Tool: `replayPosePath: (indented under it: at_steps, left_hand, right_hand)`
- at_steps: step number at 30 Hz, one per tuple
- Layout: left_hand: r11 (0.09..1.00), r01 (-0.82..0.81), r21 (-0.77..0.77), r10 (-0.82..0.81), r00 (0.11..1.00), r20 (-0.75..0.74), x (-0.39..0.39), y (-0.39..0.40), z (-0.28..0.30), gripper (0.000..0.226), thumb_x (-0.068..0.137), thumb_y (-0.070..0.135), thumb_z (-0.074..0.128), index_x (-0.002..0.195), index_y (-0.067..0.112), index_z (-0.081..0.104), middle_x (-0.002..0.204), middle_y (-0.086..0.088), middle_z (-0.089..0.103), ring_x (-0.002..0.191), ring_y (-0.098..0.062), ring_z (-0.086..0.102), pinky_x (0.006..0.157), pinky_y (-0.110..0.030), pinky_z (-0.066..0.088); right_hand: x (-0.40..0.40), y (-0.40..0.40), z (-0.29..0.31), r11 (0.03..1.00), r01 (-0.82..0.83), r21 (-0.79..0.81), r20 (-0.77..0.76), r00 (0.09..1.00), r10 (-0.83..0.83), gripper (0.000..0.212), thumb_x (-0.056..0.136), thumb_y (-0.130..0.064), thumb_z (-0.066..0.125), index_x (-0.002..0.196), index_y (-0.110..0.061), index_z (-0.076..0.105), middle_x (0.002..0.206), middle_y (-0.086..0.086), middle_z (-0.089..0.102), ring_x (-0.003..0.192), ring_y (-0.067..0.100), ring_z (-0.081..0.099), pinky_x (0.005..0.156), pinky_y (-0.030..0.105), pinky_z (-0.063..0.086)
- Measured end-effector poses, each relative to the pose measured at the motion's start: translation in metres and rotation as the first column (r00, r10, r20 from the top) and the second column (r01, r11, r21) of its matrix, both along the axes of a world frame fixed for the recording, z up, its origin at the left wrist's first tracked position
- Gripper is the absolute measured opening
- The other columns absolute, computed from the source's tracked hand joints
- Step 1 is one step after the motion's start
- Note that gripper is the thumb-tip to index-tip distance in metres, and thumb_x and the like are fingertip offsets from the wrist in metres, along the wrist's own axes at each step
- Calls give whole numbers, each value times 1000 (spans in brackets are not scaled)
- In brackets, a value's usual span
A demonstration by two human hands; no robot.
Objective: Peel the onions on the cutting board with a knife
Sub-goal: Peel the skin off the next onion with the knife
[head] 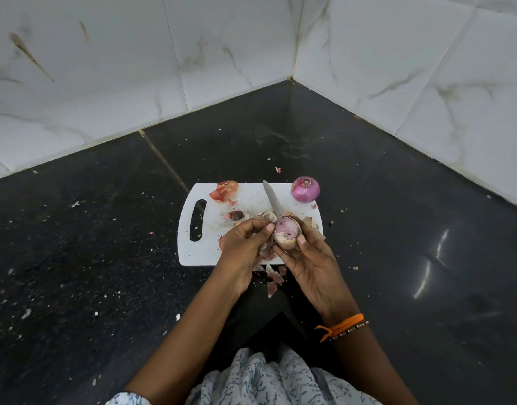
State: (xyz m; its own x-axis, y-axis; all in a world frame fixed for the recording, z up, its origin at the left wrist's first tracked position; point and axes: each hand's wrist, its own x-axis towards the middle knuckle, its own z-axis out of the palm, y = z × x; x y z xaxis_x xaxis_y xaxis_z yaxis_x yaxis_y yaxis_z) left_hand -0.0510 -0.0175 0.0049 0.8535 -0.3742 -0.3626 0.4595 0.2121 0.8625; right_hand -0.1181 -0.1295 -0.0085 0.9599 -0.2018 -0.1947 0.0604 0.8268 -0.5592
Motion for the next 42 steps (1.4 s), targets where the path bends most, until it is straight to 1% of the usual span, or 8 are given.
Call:
replayPosePath:
  at_steps: [7,13,21,25,32,35,37,42]
  left_hand:
    - [996,-51,67,53,998,-20,-1,-2,-6,27,98,4,43,87,13,66,75,-5,67,56,-11,61,59,-29,56]
    - [983,44,176,-62,993,99,-1,-1,-1,36,72,39,75,96,14,66,88,-6,73,78,-19,70,70,-35,58]
    - [993,81,-90,-91,989,-113,3,4,-3,7,64,23,72,57,21,69,64,2,65,54,-6,57,52,-20,52]
    - [986,53,-160,-72,991,-116,2,3,-6,9,80,6,63,77,13,69,59,0,66,45,-5,56,55,-20,55]
    - [1000,-3,9,4,999,-44,1,1,-5,29,93,-7,43,87,9,66,71,-3,70,56,-7,64,55,-20,55]
    - [998,62,32,-63,998,19,0,2,0,14,85,21,64,95,13,68,84,-4,71,70,-13,65,67,-30,54]
    - [992,113,58,-115,993,39,-2,2,2,41,66,32,74,101,12,67,94,-9,71,85,-23,67,81,-42,52]
    - [997,72,19,-72,997,7,-2,1,0,23,66,13,76,84,8,63,87,-14,64,83,-29,62,86,-47,50]
  right_hand:
    - [-1,-2,-1,999,0,-49,-2,1000,0,38,85,-4,49,122,-7,56,121,11,65,107,26,65,79,35,58]
    - [-2,0,0,990,-28,-140,-29,999,24,46,86,-6,50,132,-5,49,130,15,59,112,26,63,77,32,57]
    - [-1,-2,-2,997,-41,-66,-2,999,41,39,88,-5,47,127,-6,53,124,12,64,109,24,65,76,32,57]
    - [-1,-4,-3,999,-31,-21,32,999,31,36,88,-7,46,121,-8,59,120,11,66,107,23,65,77,31,58]
    - [-3,-10,-5,990,-23,-137,40,999,29,36,89,-7,47,123,-11,58,120,8,66,108,22,65,78,30,56]
    - [-4,-11,-5,986,-22,-164,40,999,29,36,90,-7,47,124,-10,57,120,8,66,107,21,65,78,29,56]
    - [-4,-10,-4,985,-32,-168,44,998,40,38,90,-6,46,127,-8,54,121,9,65,107,21,65,78,29,56]
    - [-2,-8,-5,986,-43,-164,16,999,46,41,90,-7,47,131,-6,51,121,13,63,104,20,65,74,27,55]
